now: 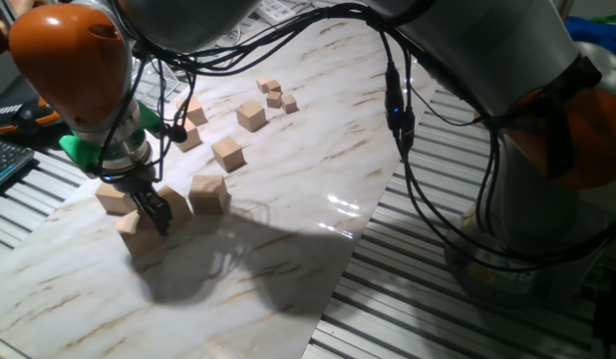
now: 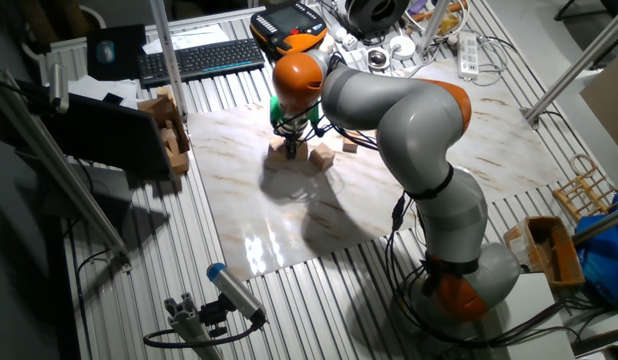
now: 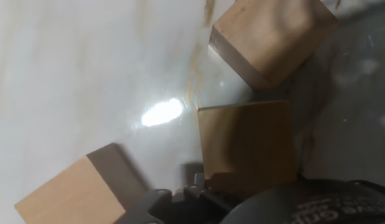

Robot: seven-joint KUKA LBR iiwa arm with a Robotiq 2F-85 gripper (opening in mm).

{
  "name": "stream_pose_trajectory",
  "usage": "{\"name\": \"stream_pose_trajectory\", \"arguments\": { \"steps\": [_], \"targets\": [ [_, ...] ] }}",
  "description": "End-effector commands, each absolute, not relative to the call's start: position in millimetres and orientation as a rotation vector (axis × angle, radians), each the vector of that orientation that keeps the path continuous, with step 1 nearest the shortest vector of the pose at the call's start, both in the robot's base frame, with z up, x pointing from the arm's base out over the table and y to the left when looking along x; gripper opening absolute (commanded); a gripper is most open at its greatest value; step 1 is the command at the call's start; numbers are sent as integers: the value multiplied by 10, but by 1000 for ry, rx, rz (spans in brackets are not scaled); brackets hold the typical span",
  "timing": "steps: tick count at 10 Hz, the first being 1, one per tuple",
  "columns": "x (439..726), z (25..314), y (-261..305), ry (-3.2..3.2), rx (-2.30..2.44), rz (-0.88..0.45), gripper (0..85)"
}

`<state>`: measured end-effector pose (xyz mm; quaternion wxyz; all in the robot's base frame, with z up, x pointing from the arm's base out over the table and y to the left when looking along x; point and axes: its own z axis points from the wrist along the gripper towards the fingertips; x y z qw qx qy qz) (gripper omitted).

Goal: Stack the blocks into a cross shape

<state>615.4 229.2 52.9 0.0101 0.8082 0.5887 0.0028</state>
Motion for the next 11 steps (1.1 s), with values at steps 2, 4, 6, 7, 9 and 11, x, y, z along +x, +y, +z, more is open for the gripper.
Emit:
{"name": "stream_pose_trajectory", "arguments": {
  "steps": [2,4,6,7,9,11],
  "targets": [
    [6152,536,2288,1842,2523,1,0],
    [6140,522,2293,1852,2533,-4,0],
    [6131,509,2302,1851,2539,2,0],
    [6131,492,2318,1840,2544,4,0],
    [6135,453,2337,1836,2534,31,0],
    [6137,427,2355,1821,2534,51,340]
  ]
}}
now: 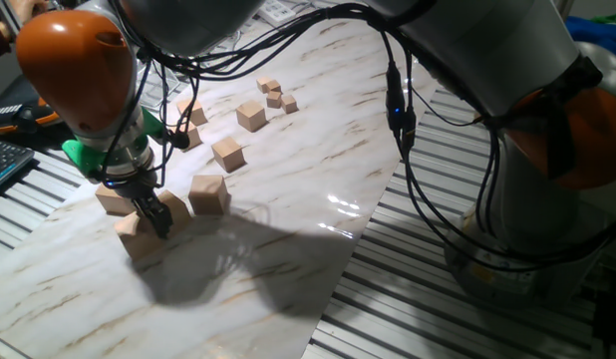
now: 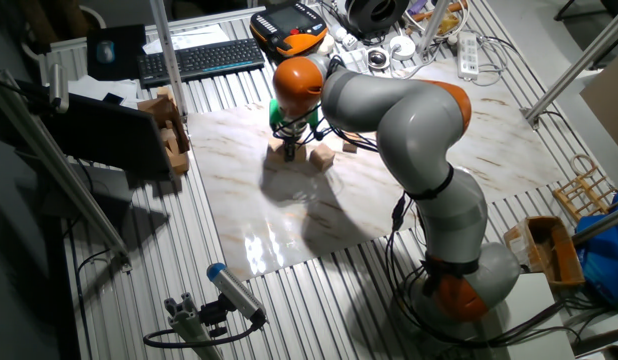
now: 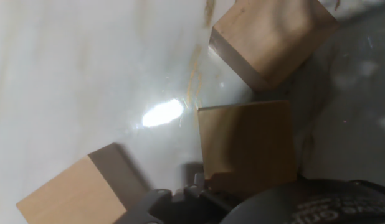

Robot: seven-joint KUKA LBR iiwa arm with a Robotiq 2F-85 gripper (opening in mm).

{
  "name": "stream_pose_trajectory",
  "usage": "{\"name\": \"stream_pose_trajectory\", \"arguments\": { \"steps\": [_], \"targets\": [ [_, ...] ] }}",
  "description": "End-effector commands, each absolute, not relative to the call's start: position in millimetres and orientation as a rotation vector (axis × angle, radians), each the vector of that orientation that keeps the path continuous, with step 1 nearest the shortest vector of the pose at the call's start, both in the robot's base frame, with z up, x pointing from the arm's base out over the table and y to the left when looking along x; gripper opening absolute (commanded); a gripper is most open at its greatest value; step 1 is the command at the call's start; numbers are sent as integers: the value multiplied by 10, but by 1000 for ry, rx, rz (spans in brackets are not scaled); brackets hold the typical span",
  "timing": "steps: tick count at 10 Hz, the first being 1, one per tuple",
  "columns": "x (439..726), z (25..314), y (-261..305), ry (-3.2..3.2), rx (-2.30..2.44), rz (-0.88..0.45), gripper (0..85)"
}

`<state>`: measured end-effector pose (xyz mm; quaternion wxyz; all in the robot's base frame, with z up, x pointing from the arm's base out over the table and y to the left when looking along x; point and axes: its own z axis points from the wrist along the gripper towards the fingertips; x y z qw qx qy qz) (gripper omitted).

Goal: Stack the blocks into a cross shape

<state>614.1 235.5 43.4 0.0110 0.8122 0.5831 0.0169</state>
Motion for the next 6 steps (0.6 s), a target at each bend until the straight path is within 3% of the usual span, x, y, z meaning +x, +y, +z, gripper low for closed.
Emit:
{"name": "stream_pose_trajectory", "arguments": {
  "steps": [1,5,6],
  "targets": [
    [6135,416,2363,1813,2536,60,510],
    [6134,394,2406,1797,2537,71,510],
    [6136,414,2401,1795,2534,63,680]
  ]
}}
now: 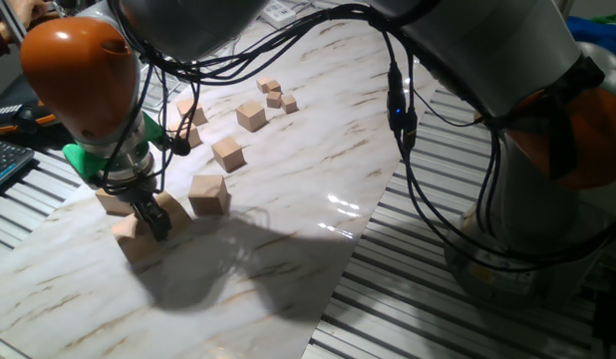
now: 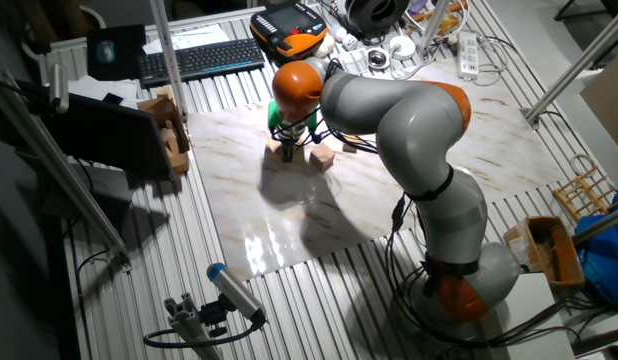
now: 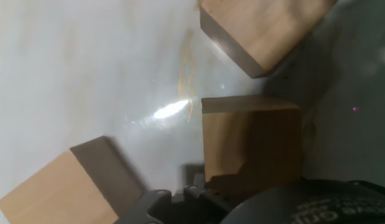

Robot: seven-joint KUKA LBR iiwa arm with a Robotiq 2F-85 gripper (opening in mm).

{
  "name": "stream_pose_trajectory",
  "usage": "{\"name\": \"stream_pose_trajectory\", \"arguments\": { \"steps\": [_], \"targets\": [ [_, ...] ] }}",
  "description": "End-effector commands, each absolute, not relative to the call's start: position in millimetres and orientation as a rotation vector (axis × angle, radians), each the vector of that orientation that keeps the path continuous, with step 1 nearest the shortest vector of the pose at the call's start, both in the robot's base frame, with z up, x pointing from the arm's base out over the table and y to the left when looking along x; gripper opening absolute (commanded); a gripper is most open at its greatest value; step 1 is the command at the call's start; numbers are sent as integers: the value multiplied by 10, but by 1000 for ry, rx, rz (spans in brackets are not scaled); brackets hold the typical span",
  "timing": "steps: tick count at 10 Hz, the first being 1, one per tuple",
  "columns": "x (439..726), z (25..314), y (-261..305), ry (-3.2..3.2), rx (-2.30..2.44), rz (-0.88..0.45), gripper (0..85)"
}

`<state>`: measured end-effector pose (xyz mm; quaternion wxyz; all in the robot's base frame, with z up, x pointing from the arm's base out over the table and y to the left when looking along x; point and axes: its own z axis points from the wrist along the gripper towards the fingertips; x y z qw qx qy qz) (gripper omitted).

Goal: Stack the blocks into a cross shape

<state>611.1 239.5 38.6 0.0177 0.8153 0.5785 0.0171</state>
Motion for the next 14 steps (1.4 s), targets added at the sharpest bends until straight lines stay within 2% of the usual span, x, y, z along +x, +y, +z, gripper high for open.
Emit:
{"name": "stream_pose_trajectory", "arguments": {
  "steps": [1,2,5,8,9,10,11,12,13,14],
  "targets": [
    [6138,431,2393,1797,2524,56,680],
    [6137,453,2386,1798,2518,57,850],
    [6142,551,2376,1813,2505,57,850],
    [6138,868,2339,1904,2486,52,850],
    [6141,973,2333,1934,2465,36,680],
    [6140,1038,2334,1952,2453,32,680],
    [6129,1078,2343,1967,2441,36,510],
    [6112,1095,2354,1986,2419,45,170],
    [6116,1114,2370,2001,2406,41,0],
    [6144,1170,2385,2016,2413,14,0]
  ]
}}
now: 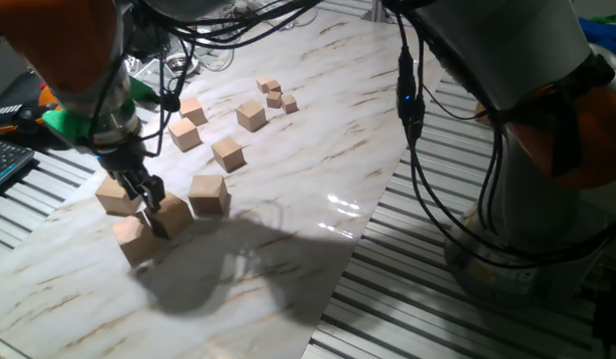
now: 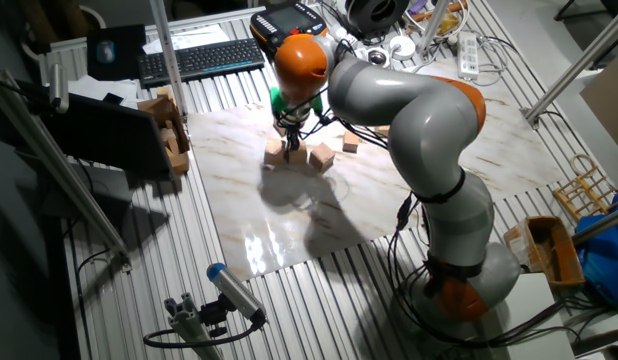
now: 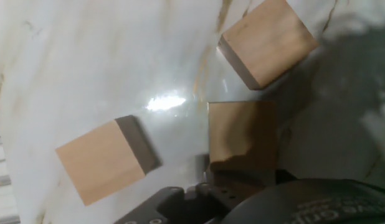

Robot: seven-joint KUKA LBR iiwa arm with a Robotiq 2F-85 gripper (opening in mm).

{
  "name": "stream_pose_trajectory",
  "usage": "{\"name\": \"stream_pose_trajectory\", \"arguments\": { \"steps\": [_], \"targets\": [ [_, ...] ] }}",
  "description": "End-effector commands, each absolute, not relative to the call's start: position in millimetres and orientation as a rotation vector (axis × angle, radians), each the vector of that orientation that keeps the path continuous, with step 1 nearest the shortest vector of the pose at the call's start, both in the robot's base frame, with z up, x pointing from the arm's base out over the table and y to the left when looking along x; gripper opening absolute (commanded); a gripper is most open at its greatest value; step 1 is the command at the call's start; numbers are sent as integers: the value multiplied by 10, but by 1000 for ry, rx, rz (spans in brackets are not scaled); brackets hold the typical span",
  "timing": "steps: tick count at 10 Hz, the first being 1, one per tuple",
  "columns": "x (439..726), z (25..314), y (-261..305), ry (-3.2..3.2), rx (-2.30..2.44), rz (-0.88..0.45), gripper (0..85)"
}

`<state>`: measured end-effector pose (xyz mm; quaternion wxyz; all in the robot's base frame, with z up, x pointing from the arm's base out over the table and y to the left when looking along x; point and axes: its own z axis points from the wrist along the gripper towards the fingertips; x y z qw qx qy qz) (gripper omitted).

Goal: Stack the blocks into a cross shape

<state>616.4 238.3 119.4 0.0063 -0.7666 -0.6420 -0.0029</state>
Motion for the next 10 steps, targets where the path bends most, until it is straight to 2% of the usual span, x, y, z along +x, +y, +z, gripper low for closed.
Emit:
{"name": "stream_pose_trajectory", "arguments": {
  "steps": [1,6,10],
  "targets": [
    [6210,1258,2366,-1989,-2372,-2,0],
    [6346,1502,2443,-2043,-2355,21,0],
    [6320,1522,2495,-2028,-2372,-56,0]
  ]
}}
